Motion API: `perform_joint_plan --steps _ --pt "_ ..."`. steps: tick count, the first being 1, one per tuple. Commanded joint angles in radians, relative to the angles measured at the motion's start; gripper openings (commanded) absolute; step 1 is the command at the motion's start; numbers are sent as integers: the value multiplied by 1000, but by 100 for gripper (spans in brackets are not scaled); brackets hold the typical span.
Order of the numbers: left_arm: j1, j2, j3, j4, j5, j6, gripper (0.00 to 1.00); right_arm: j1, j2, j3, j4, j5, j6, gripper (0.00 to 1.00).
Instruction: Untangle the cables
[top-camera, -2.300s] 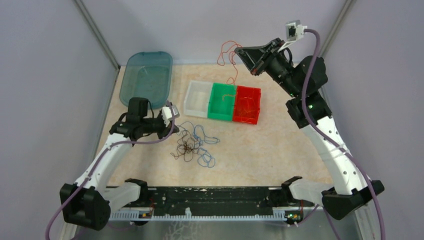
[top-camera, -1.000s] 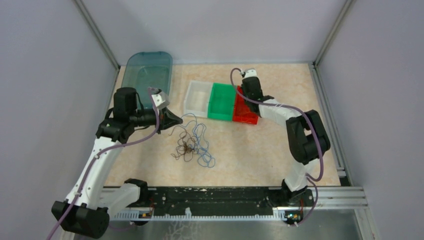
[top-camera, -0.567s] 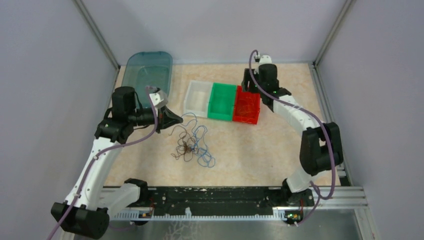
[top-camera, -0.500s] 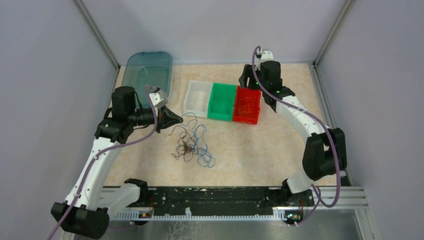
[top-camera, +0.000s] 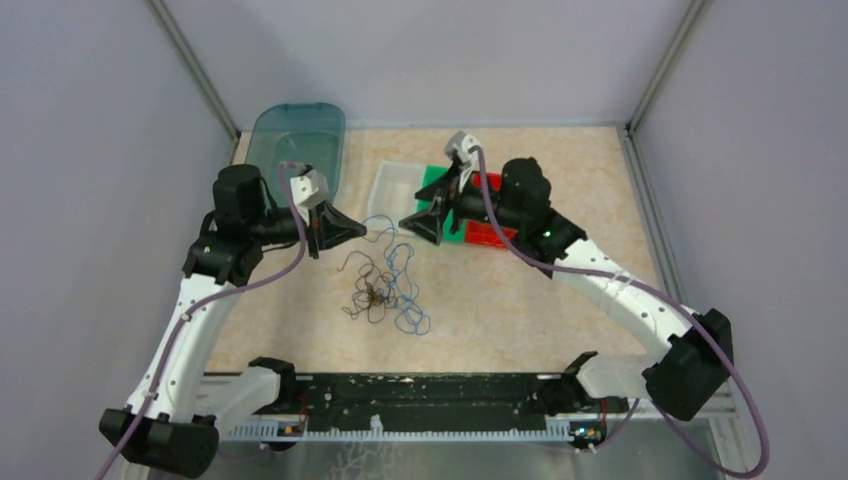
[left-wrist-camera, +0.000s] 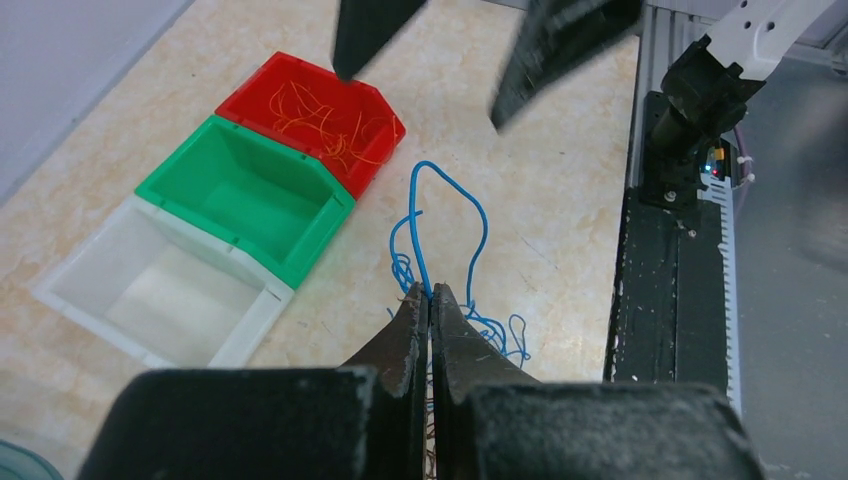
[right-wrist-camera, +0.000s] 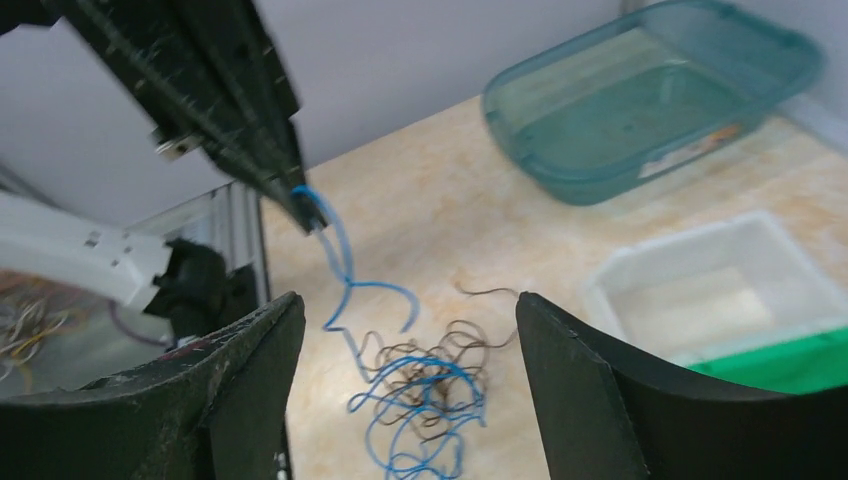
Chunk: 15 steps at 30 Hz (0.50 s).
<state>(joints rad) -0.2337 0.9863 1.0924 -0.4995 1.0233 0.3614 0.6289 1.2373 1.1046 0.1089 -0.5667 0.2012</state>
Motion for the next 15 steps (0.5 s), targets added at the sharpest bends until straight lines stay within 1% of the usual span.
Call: perform_joint_plan --steps 1,4,7,9,11,13,15 --pt "-3 3 28 45 36 -40 0 107 3 -16 94 -50 -46 78" --pt "-3 4 30 44 29 -46 0 149 44 2 111 -48 -26 74" --pt "-3 -7 32 49 21 -44 0 175 86 5 130 -12 5 65" --pt "-3 -9 40 53 10 -44 0 194 118 -1 149 5 22 61" --pt "-3 -8 61 54 -4 -44 0 214 136 -11 166 39 25 61" --pt "-3 -6 91 54 -17 -44 0 232 144 -36 194 97 22 66" --pt "-3 -8 120 65 -30 -47 0 248 150 -60 220 161 13 69"
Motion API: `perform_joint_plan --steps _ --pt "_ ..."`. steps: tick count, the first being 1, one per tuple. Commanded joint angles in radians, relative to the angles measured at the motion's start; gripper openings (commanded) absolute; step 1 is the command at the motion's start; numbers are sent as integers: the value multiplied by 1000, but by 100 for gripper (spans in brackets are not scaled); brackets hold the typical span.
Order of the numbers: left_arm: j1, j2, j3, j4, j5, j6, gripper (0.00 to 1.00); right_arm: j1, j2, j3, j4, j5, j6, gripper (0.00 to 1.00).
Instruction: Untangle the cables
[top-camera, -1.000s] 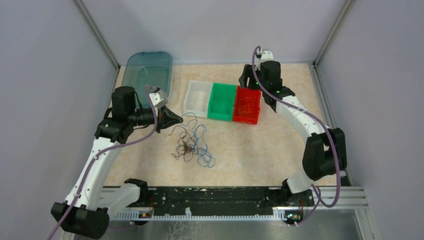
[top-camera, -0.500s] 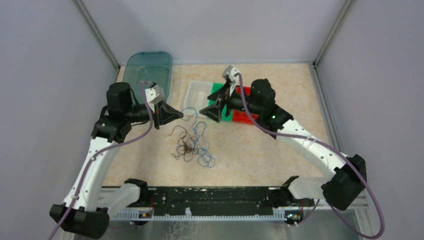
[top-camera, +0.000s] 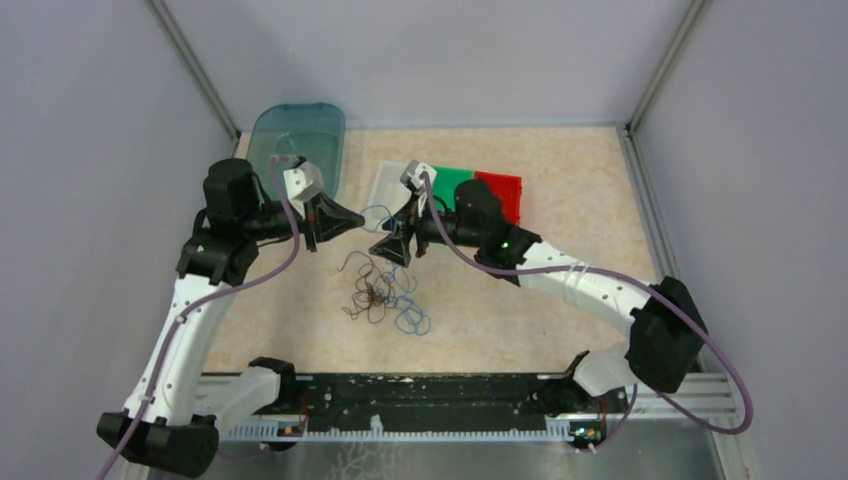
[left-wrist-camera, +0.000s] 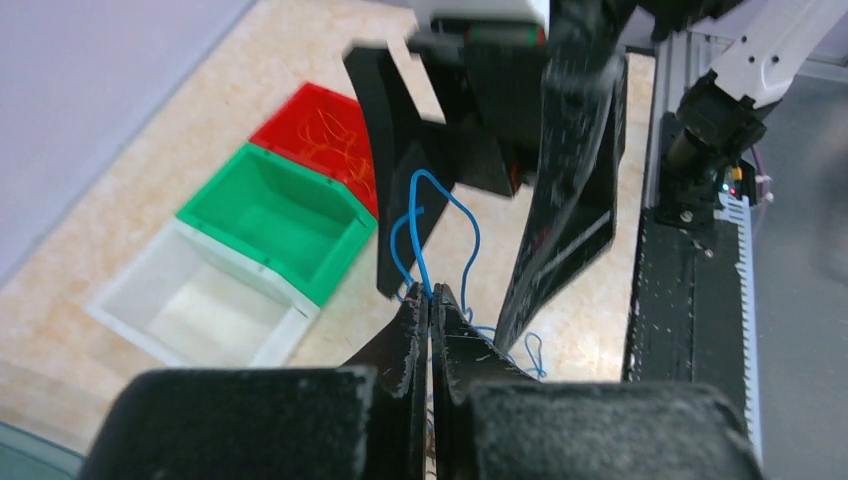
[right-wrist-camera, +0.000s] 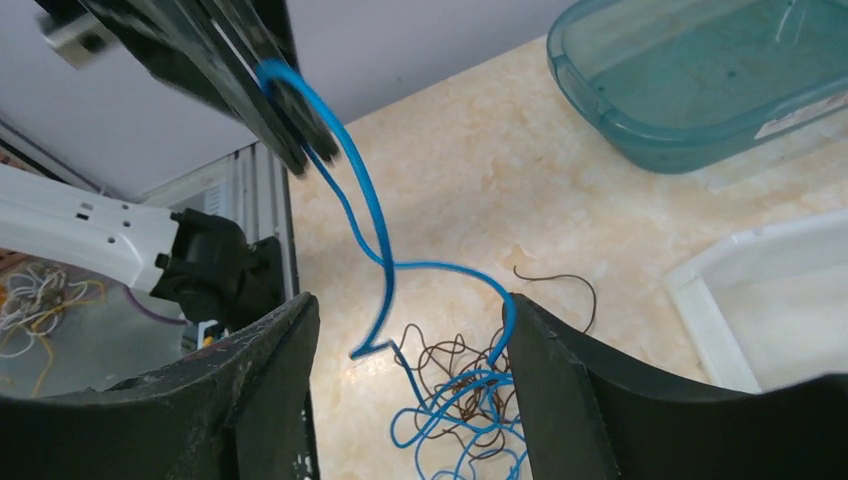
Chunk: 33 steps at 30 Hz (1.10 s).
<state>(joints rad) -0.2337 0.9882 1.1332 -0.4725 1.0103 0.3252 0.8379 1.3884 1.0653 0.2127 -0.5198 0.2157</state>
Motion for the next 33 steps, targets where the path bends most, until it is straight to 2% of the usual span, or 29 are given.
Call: perform_joint_plan --steps 1,5,12,23,30,33 --pt "-3 -12 94 46 -25 -20 0 45 0 -29 128 152 -6 69" --pt "-3 -14 147 69 -86 -42 0 65 -16 -116 256 305 10 67" --pt "-3 -41 220 73 -180 -37 0 70 -10 -216 359 388 42 50" --pt "-2 -72 353 49 -343 111 0 71 4 -440 558 392 168 48" --pt "-2 -76 389 22 -353 132 0 78 11 -447 611 408 215 45" --pt "-3 -80 398 11 -347 138 0 86 9 -441 651 381 220 51"
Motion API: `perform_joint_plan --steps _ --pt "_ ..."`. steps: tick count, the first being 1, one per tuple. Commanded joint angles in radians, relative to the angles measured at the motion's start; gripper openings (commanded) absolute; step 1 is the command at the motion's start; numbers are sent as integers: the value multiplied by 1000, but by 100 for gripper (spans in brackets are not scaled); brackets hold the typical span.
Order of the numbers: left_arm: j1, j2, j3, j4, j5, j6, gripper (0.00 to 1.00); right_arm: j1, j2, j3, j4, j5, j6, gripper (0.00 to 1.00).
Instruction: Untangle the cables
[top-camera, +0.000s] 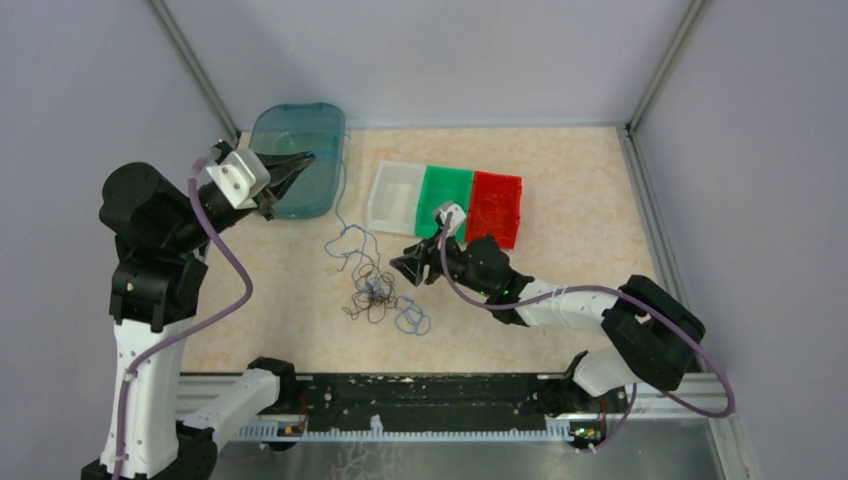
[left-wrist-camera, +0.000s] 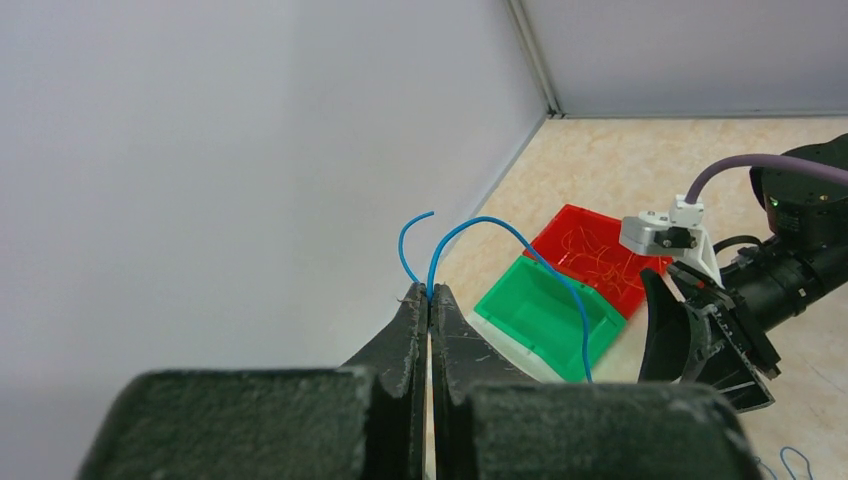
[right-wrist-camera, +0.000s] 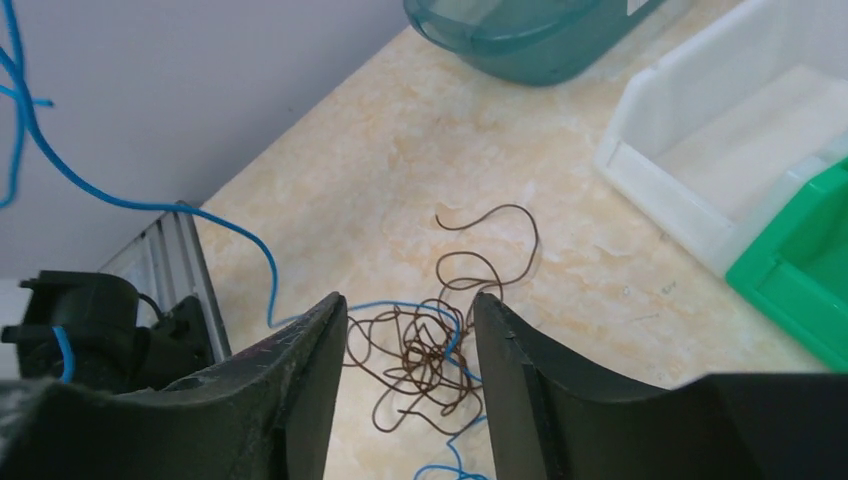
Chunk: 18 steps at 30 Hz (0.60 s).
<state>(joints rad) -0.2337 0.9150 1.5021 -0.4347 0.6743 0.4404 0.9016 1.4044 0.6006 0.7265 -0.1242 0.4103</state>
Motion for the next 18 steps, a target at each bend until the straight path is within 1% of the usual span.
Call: perform_joint_plan --steps 1,4,6,9,11,14,15,18 --pt "-3 -8 32 -30 -7 23 0 26 -4 23 167 -34 36 55" --pt "-3 -10 40 -41 1 33 0 46 11 24 269 -93 59 65" --pt "-3 -8 44 -45 -5 41 0 68 27 47 271 -134 50 67" --pt "-3 -9 43 -52 -17 59 0 88 52 55 302 -203 61 67" --pt "-3 -9 44 -57 -14 62 0 96 61 62 285 -214 62 64" --pt "-3 -10 44 -58 -8 60 0 100 69 68 262 -164 57 53" --pt "-3 -11 45 -58 -7 61 0 100 74 72 261 -145 56 51" --pt "-3 -13 52 -58 -4 61 0 100 91 97 233 -73 37 50"
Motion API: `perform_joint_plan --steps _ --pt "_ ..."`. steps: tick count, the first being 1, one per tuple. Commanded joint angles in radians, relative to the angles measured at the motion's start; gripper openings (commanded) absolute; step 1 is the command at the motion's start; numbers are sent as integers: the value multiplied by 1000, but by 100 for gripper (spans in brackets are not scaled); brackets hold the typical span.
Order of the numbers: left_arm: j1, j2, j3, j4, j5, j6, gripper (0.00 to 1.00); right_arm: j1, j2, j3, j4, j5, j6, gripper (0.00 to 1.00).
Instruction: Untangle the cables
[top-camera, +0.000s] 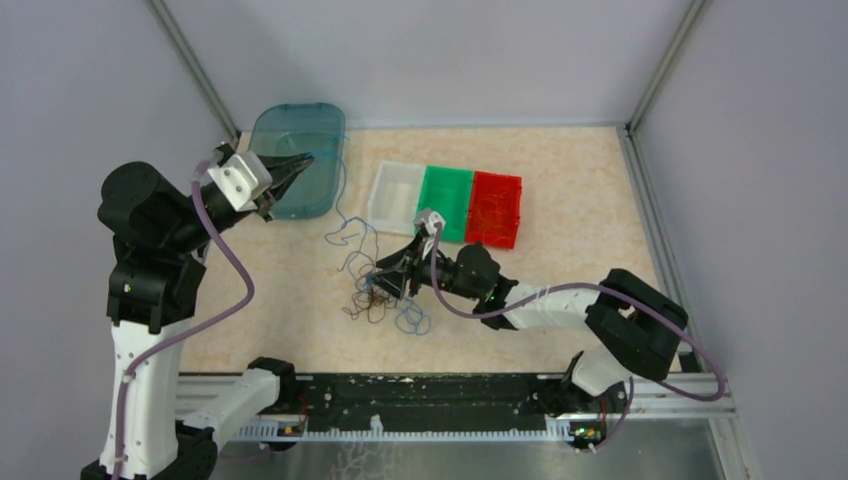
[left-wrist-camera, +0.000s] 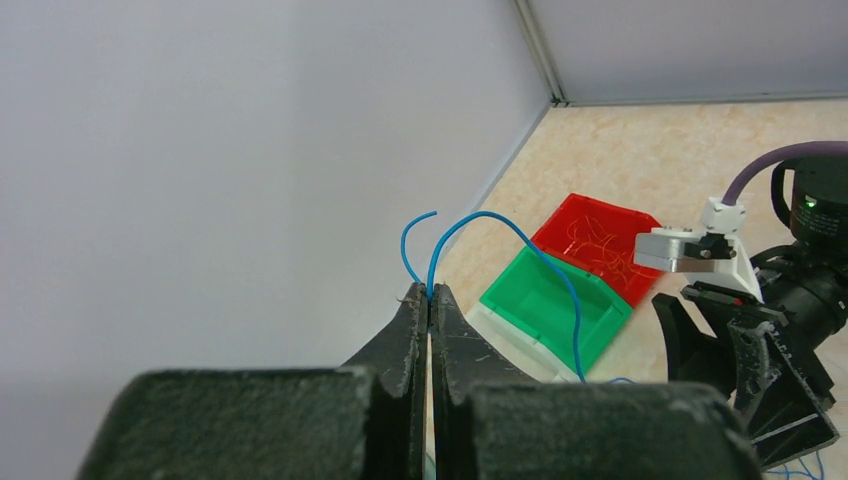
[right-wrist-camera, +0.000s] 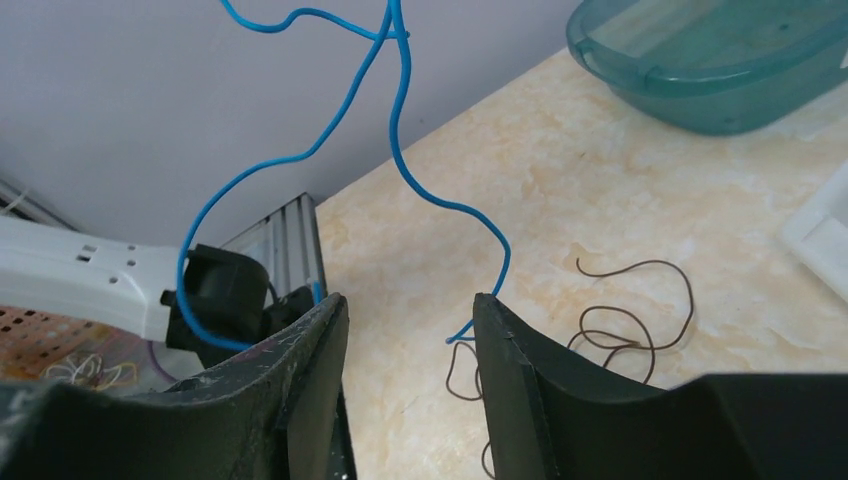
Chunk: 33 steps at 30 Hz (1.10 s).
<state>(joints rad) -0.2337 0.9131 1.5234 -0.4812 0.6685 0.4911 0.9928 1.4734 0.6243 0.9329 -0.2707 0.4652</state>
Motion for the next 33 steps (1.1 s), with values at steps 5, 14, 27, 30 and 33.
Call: perform_joint_plan --steps 5,14,27,30,33 --pt "-3 -13 41 -13 7 8 0 9 79 127 30 128 -37 46" --pt "-3 -32 58 15 -38 48 0 9 122 111 14 180 -16 21" --pt "-3 -16 113 145 -203 208 0 9 101 -11 24 299 24 0" --pt "-3 -8 116 220 -276 294 0 9 79 -70 26 357 50 0" --pt "-3 -2 119 305 -340 375 0 10 68 -129 29 420 80 0"
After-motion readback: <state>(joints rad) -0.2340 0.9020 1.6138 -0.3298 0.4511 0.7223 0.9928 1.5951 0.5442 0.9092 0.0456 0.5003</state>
